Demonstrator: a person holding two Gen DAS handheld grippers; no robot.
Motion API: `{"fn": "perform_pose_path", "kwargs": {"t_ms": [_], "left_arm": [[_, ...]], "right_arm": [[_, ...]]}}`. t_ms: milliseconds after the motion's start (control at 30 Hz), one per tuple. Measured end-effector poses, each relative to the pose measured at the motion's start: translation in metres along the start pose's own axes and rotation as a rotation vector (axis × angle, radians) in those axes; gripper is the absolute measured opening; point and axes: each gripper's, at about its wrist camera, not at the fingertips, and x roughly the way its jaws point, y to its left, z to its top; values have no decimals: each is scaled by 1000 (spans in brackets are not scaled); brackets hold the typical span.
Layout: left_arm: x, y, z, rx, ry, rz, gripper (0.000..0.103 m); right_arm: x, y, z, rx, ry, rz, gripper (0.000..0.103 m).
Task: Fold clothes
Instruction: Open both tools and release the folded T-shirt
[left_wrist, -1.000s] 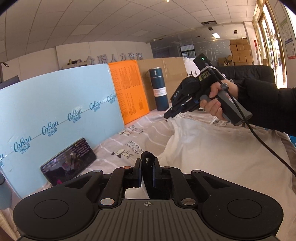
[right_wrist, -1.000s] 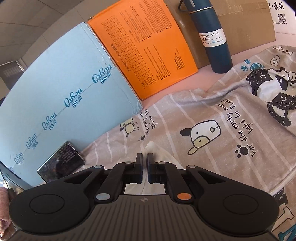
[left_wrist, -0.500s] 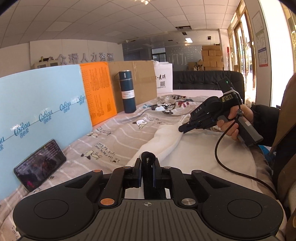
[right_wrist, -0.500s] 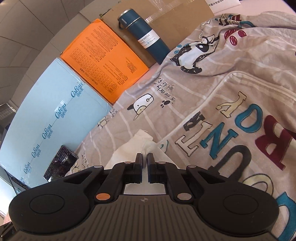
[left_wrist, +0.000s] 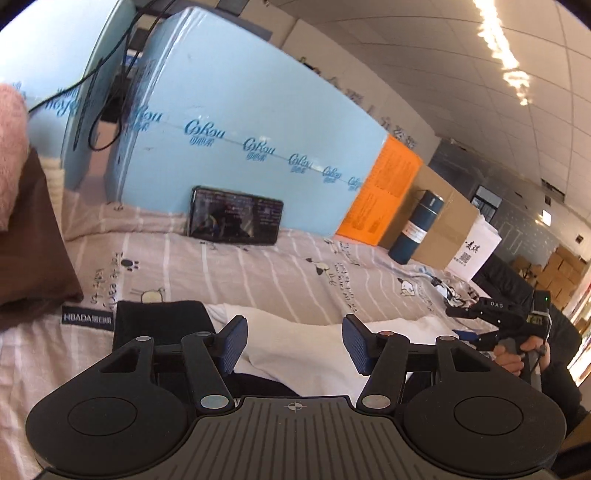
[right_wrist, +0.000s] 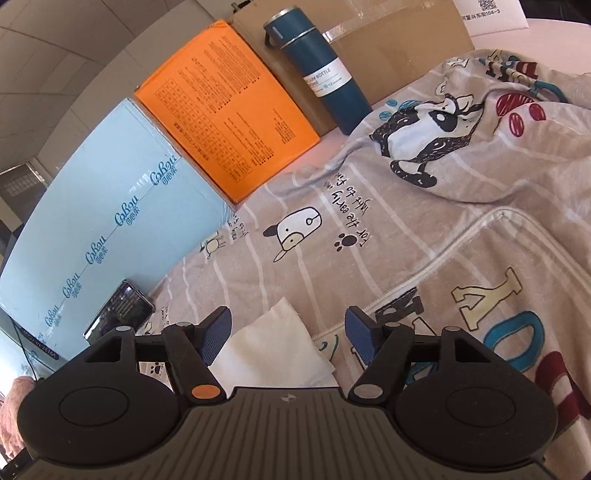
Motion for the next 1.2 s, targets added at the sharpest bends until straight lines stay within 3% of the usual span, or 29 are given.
{"fn": "perform_pose_path", "kwargs": {"t_ms": [167,233,267,300,333,433,533,667,800,900,967,1033,1067,1133,1200], "left_arm": [[41,28,3,-218,112,10,56],[47,39,3,-276,92,24,54],[49,43,3,-294,80,26,54],[50,44,3,-290,68,40,53],[51,46,2,-286,56,53,46],[58,43,2,-225,51,112,11],[62,35,5,-110,27,186,0],[64,28,12,35,-7,356,0],[50,27,12,49,-47,356,1],[30,24,11,32,-94,330,12],[19,19,9,21,-127,329,35],[8,14,6,16,-158,327,60],[5,11,3,17,-165,324,68],[-2,6,-2,19,-180,318,70],[-9,1,-8,20,-195,312,79]], "right_arm": [[24,11,8,-33,72,53,69],[32,18,6,-58,96,58,66],[35,23,3,-107,100,37,56],[37,27,-1,-155,97,19,47],[36,31,-5,-203,80,7,44],[33,31,-10,-230,47,1,26],[29,29,-13,-241,-3,-31,13],[24,30,-15,-277,-73,-89,9],[28,28,-16,-313,-111,-188,9],[27,21,-12,-279,-133,-237,10],[19,20,-10,-257,-160,-216,13],[7,31,-13,-288,-177,-152,29],[1,40,-15,-316,-181,-115,43],[-11,56,-21,-373,-188,-41,47],[-19,74,-28,-424,-155,56,62]]}}
